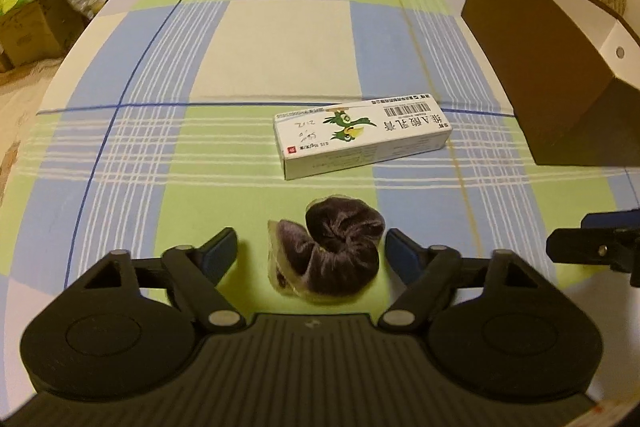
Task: Organize objects
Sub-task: 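Grasp the brown hair tie with the left gripper while the right gripper grasps the white ointment box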
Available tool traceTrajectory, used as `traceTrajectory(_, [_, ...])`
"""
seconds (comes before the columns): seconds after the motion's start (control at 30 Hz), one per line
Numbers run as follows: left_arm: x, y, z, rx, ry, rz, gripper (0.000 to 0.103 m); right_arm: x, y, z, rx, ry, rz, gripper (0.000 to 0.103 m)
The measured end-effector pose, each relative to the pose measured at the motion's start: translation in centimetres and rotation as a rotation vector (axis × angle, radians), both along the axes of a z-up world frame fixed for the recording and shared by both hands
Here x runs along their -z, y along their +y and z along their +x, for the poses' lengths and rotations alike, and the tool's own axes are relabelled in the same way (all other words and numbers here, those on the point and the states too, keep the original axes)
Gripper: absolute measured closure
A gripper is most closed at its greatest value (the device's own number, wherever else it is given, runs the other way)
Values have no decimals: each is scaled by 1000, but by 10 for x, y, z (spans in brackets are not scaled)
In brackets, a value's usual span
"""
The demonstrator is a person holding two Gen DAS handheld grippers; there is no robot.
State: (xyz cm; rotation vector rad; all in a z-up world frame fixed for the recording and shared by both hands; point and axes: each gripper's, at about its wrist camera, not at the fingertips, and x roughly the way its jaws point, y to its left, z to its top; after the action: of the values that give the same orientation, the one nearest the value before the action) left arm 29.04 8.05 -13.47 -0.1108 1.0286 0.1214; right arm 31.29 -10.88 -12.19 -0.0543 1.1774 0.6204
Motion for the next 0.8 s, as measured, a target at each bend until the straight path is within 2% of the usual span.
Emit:
traceTrajectory(0.1, [6, 0, 1, 33, 9, -7, 55, 1, 9, 1, -14, 2, 2, 41])
traceTrajectory(0.17, [6, 2, -2, 40, -4, -10, 65, 2, 17, 2, -28, -1, 5, 41])
traceTrajectory(0.23, [4, 4, -5, 49, -9, 1, 71, 2, 26, 2, -50, -6, 3, 41])
traceTrajectory(0.37, [0, 23, -13, -2, -11, 23, 73, 1, 50, 4, -107, -43, 2, 41])
traceTrajectory(0.63, [-8, 99, -40, -233, 0, 59, 73, 3, 95, 34, -157, -173, 19, 41])
traceTrajectory(0.67, [-8, 107, -44, -261, 1, 62, 73, 5, 101, 40, -160, -188, 19, 49])
traceTrajectory(0.7, [-9, 115, -48, -285, 4, 64, 73, 7, 106, 46, -164, -194, 20, 64])
traceTrajectory(0.8, [-10, 131, -58, -336, 9, 65, 73, 17, 119, 67, -168, -154, 46, 78])
